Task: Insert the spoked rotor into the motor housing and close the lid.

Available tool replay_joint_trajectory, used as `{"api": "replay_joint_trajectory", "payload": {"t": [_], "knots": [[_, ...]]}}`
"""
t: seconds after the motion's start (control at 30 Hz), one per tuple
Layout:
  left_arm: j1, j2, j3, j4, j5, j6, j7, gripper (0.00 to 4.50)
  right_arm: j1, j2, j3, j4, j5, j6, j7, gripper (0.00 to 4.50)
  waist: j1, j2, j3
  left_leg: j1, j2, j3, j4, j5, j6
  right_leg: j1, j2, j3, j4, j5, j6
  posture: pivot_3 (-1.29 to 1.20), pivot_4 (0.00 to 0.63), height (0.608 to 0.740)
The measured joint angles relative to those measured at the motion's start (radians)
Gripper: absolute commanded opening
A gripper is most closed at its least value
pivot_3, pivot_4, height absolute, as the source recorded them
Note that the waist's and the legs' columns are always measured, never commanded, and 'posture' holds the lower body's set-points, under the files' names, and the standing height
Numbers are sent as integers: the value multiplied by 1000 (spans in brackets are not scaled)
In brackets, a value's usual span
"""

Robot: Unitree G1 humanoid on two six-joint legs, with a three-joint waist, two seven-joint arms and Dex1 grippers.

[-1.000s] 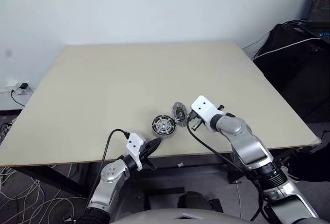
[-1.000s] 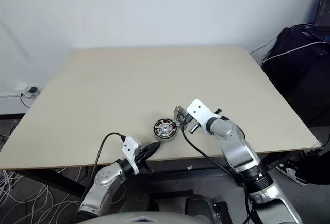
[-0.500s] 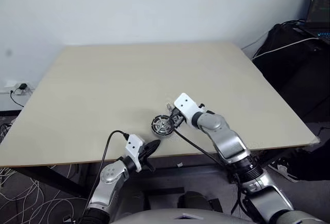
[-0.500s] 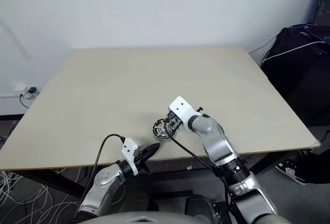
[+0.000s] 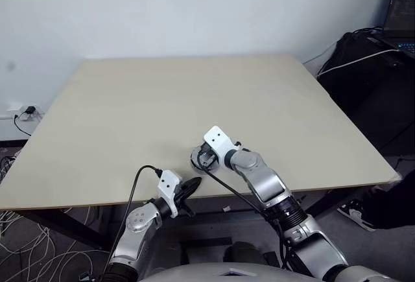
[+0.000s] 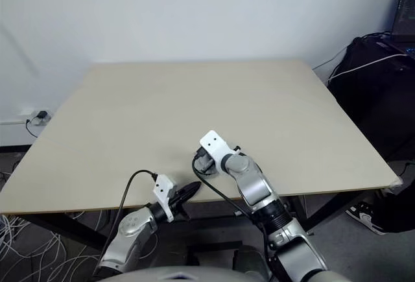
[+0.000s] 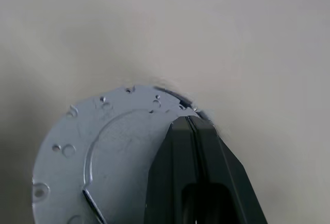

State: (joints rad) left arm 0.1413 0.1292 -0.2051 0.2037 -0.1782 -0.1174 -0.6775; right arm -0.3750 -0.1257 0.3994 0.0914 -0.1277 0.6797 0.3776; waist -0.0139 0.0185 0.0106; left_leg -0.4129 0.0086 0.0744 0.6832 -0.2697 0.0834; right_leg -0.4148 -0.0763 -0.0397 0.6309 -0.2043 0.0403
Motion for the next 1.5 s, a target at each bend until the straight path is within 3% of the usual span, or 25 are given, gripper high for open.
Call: {"api": "replay_joint_trajectory", "payload": {"t": [0.33,0.43,0.53,0.6,0.93,1.2,1.5], "knots": [[-2,-2,0,0,0,3,0,0,14,50,-63,38,39,-22,-30,14,1,0,0,0,0,0,0,0,0,0,-1,0,0,0,0,0,0,740],[-3,-3,0,0,0,4,0,0,38,25,-70,-7,83,-67,34,14,0,1,0,-1,0,0,-1,0,0,-1,-2,0,-1,0,0,0,0,740],[-5,-5,0,0,0,5,0,0,36,-24,-73,-76,122,-115,116,519,0,0,1,-1,0,0,-1,0,0,-1,-1,0,-1,0,0,0,0,740],[-5,-7,0,0,-1,5,0,0,28,-78,-64,-96,135,-152,183,1087,2,0,1,-1,0,0,-1,0,0,0,-1,0,-2,0,0,0,0,740],[-10,-7,3,0,-2,17,0,0,21,-207,-54,-26,178,-329,420,4386,2,-2,3,-1,0,0,-1,0,0,0,-1,0,-2,0,0,0,0,740],[-10,-7,12,0,-3,21,0,0,-26,-212,-54,43,213,-372,531,4476,3,-3,3,-1,0,-1,-1,0,0,0,-2,0,-2,0,0,0,0,740],[-4,-6,13,-3,-2,22,1,0,-82,-176,-81,177,235,-370,538,4476,4,-3,3,-1,0,-1,-1,0,0,-1,-4,0,-2,0,0,0,0,740]]}}
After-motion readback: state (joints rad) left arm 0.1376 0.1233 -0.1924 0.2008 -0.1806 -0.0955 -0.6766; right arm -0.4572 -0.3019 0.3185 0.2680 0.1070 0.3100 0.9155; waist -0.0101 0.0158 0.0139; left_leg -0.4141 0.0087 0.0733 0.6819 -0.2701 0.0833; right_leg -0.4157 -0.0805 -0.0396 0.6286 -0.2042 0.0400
